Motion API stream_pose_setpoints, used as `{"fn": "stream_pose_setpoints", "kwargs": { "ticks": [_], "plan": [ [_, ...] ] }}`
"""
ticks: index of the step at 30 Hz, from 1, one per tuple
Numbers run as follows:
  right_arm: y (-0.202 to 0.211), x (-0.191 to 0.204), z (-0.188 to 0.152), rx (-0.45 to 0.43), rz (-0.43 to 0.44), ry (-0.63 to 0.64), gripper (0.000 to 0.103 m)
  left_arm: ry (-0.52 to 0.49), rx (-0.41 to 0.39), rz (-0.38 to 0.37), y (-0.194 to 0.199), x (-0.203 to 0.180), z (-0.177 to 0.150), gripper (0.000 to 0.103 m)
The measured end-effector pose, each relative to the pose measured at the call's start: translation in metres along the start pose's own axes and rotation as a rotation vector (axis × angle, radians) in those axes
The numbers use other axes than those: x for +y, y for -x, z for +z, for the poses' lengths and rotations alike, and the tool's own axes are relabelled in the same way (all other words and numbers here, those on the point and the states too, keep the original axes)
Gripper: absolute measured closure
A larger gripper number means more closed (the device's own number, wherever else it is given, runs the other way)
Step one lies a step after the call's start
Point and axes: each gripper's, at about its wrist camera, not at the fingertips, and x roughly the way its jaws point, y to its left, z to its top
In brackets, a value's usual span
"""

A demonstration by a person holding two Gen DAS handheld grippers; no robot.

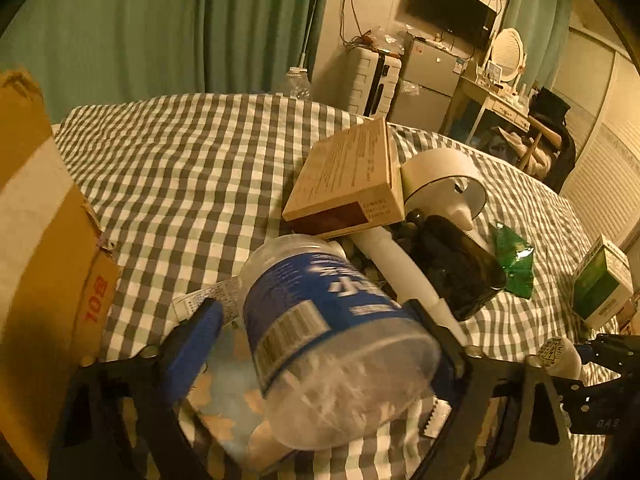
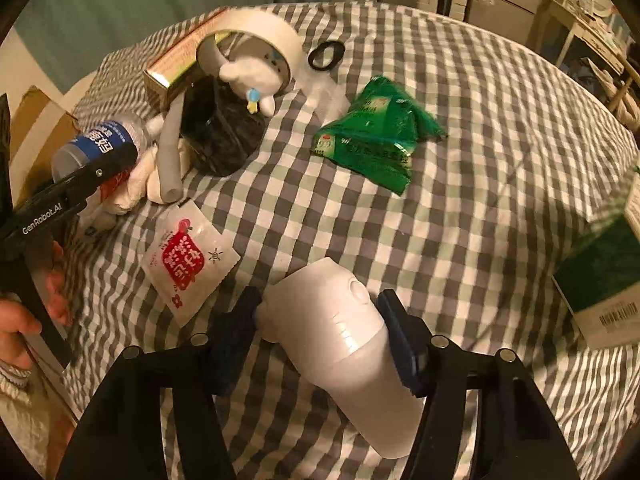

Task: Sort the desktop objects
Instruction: 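Grasp the clear floss-pick tub with the left tool while the right grasps the white tube, then carry the floss tub and white tube into the cardboard box and release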

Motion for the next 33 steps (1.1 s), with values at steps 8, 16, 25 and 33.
{"fn": "stream_pose_setpoints", "kwargs": {
  "ticks": [8,16,25,33],
  "plan": [
    [0.024,-0.009,-0.009,-0.046,0.026,-0.047,0.043,0.014,0.033,0.008,0.019,0.000,-0.009,0.031],
    [0.045,-0.003,-0.020,-0.098,0.028,-0.067,0.043,0.077,-0.005,-0.024,0.060,0.009,-0.019,0.034],
    [0.069,0.001,-0.040,-0.124,0.025,-0.093,0.043,0.053,-0.058,-0.059,0.109,-0.004,-0.021,0.038],
    [0.095,0.018,-0.054,-0.159,0.012,-0.084,0.043,0.029,-0.099,-0.082,0.148,-0.013,-0.024,0.038]
  ]
}}
